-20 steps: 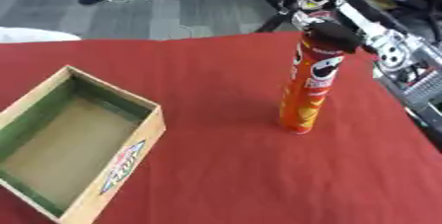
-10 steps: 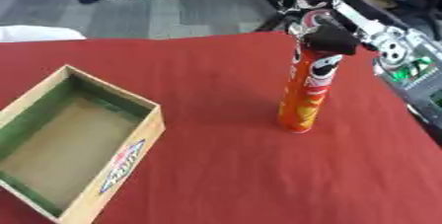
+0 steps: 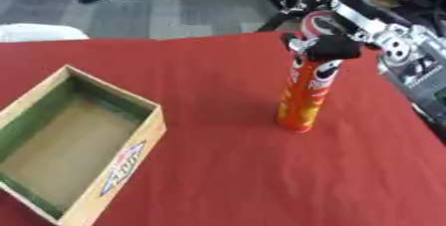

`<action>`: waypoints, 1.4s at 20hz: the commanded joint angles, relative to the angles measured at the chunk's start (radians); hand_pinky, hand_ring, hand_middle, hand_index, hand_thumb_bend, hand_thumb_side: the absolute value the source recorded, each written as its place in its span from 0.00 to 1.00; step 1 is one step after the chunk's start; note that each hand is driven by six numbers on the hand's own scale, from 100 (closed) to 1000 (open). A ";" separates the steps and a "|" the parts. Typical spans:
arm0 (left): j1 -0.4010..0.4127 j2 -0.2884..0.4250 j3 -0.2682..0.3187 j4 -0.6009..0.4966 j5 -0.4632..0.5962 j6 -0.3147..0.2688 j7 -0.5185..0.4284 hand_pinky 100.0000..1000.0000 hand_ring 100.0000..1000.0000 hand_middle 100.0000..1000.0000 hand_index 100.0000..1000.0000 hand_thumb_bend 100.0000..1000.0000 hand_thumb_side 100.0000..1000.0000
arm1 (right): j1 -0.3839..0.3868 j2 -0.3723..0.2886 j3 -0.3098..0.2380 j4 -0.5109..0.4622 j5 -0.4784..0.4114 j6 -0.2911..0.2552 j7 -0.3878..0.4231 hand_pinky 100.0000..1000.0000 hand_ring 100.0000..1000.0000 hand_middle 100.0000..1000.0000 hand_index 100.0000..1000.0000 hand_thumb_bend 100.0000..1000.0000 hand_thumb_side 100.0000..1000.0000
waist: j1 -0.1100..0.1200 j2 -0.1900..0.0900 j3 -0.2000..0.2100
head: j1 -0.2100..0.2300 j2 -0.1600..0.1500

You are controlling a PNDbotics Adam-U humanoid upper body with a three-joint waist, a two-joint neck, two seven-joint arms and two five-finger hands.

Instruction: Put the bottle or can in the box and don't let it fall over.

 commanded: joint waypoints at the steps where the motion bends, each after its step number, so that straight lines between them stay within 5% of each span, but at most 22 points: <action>1: -0.012 0.019 0.012 -0.015 -0.001 0.001 -0.001 0.87 0.76 0.81 0.69 0.47 0.39 | -0.001 -0.022 0.007 -0.004 0.012 -0.007 0.034 0.32 0.72 0.84 0.92 0.18 0.38 | 0.001 -0.006 0.001 | -0.001 -0.004; 6: -0.011 0.019 0.014 -0.015 -0.001 0.001 0.004 0.87 0.76 0.81 0.69 0.47 0.39 | -0.003 -0.022 0.004 -0.001 0.016 -0.003 0.044 0.28 0.70 0.83 0.92 0.15 0.29 | 0.001 -0.007 -0.001 | -0.002 -0.005; 12: -0.010 0.018 0.014 -0.015 0.000 0.000 0.005 0.87 0.76 0.81 0.69 0.46 0.39 | -0.009 -0.020 0.006 0.010 -0.003 0.015 0.033 0.23 0.68 0.79 0.88 0.00 0.00 | 0.003 -0.008 -0.001 | -0.003 -0.007; 20: -0.008 0.019 0.014 -0.015 0.000 0.000 0.006 0.87 0.76 0.81 0.68 0.45 0.39 | -0.010 -0.021 0.007 0.015 -0.032 0.029 0.004 0.18 0.63 0.58 0.70 0.00 0.00 | 0.005 -0.006 -0.002 | -0.006 -0.005; 28: -0.008 0.020 0.015 -0.015 -0.001 0.000 0.006 0.88 0.76 0.81 0.68 0.46 0.39 | 0.001 -0.022 0.002 0.004 -0.063 0.012 -0.077 0.10 0.42 0.38 0.45 0.00 0.00 | 0.008 -0.006 -0.004 | -0.007 -0.005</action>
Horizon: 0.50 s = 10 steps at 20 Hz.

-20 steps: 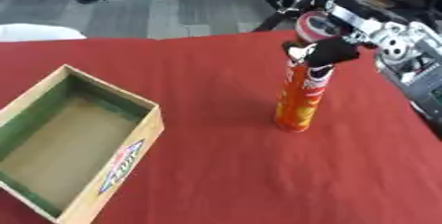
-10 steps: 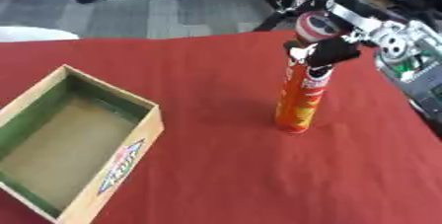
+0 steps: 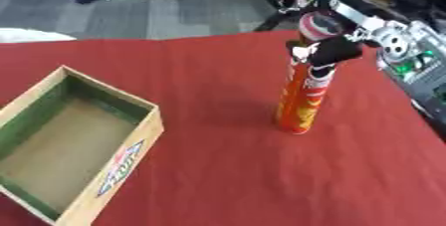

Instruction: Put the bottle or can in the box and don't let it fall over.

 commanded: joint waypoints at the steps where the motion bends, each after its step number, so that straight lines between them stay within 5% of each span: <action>1: -0.008 0.019 0.012 -0.015 -0.002 -0.001 0.003 0.88 0.76 0.80 0.68 0.46 0.39 | 0.001 -0.021 0.002 -0.010 -0.024 -0.009 -0.033 0.06 0.39 0.35 0.42 0.00 0.00 | 0.004 -0.006 0.001 | -0.001 -0.005; 10: -0.009 0.020 0.014 -0.015 -0.003 0.000 0.003 0.88 0.76 0.81 0.67 0.45 0.39 | -0.002 -0.025 0.004 -0.034 -0.050 -0.031 -0.108 0.00 0.26 0.17 0.20 0.00 0.00 | 0.004 -0.008 0.003 | -0.002 -0.003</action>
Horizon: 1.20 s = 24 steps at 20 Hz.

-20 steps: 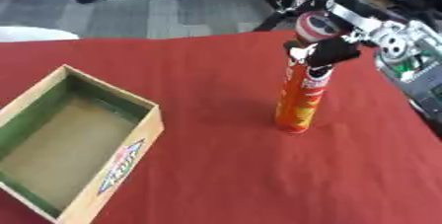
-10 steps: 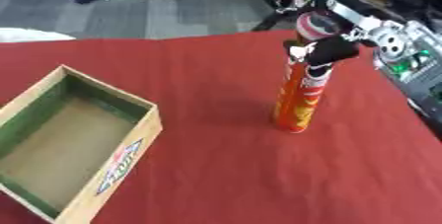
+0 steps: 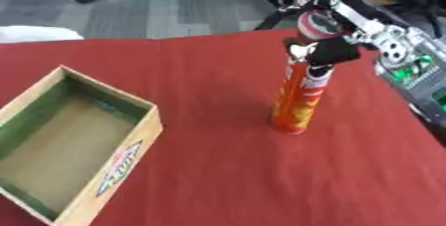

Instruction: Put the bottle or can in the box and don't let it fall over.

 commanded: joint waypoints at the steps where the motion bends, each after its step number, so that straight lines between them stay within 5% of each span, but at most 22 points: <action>1: -0.009 0.021 0.013 -0.015 -0.003 0.000 0.003 0.88 0.76 0.81 0.67 0.45 0.39 | -0.010 -0.027 -0.007 -0.023 -0.013 -0.004 -0.019 0.00 0.24 0.08 0.12 0.00 0.00 | 0.001 -0.012 0.003 | -0.002 -0.001; 5: -0.010 0.022 0.013 -0.015 -0.004 0.001 0.002 0.88 0.76 0.81 0.66 0.45 0.39 | -0.026 -0.035 -0.011 -0.035 -0.007 -0.006 -0.017 0.00 0.23 0.00 0.07 0.00 0.00 | -0.001 -0.015 0.005 | -0.002 0.002; 16: -0.009 0.029 0.013 -0.015 -0.006 0.001 0.000 0.88 0.76 0.80 0.66 0.45 0.39 | -0.102 -0.062 -0.036 -0.105 -0.003 0.016 0.025 0.00 0.22 0.00 0.05 0.00 0.00 | -0.007 -0.028 0.004 | 0.000 0.012; 20: -0.007 0.034 0.012 -0.015 -0.007 0.002 0.000 0.88 0.76 0.80 0.66 0.46 0.39 | -0.185 -0.037 -0.046 -0.175 -0.038 0.032 0.036 0.00 0.22 0.00 0.05 0.00 0.00 | -0.010 -0.039 -0.001 | 0.002 0.023; 24: -0.008 0.041 0.007 -0.015 -0.005 0.007 -0.003 0.88 0.76 0.80 0.66 0.46 0.39 | -0.351 0.069 0.013 -0.223 -0.039 0.051 0.116 0.00 0.23 0.00 0.05 0.00 0.00 | -0.018 -0.062 -0.011 | -0.001 0.049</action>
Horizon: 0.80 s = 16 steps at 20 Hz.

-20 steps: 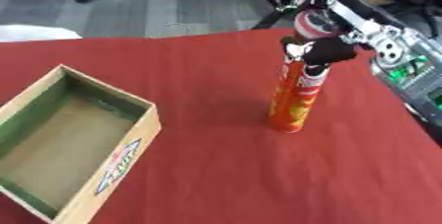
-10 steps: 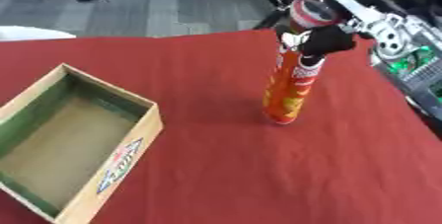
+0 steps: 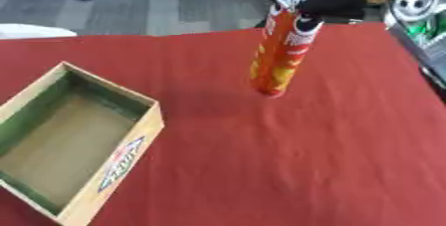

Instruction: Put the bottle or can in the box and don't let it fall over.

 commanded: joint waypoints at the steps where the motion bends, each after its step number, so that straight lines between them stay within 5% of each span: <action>1: -0.009 0.041 0.004 -0.015 -0.002 0.005 -0.005 0.88 0.76 0.80 0.66 0.46 0.39 | -0.113 0.075 0.042 -0.034 0.004 0.014 0.072 0.00 0.23 0.00 0.05 0.00 0.00 | -0.002 -0.028 -0.003 | -0.005 0.018; 9: -0.009 0.053 -0.001 -0.015 0.000 0.008 -0.009 0.88 0.76 0.80 0.66 0.46 0.39 | -0.365 0.344 0.174 0.072 0.073 0.022 0.230 0.00 0.24 0.00 0.06 0.00 0.00 | -0.019 -0.067 0.010 | -0.029 0.049; 16: -0.019 0.051 0.000 -0.015 0.003 0.012 -0.003 0.88 0.76 0.80 0.67 0.47 0.38 | -0.478 0.536 0.219 0.164 0.105 0.005 0.256 0.00 0.24 0.00 0.06 0.00 0.00 | -0.032 -0.076 0.032 | -0.052 0.068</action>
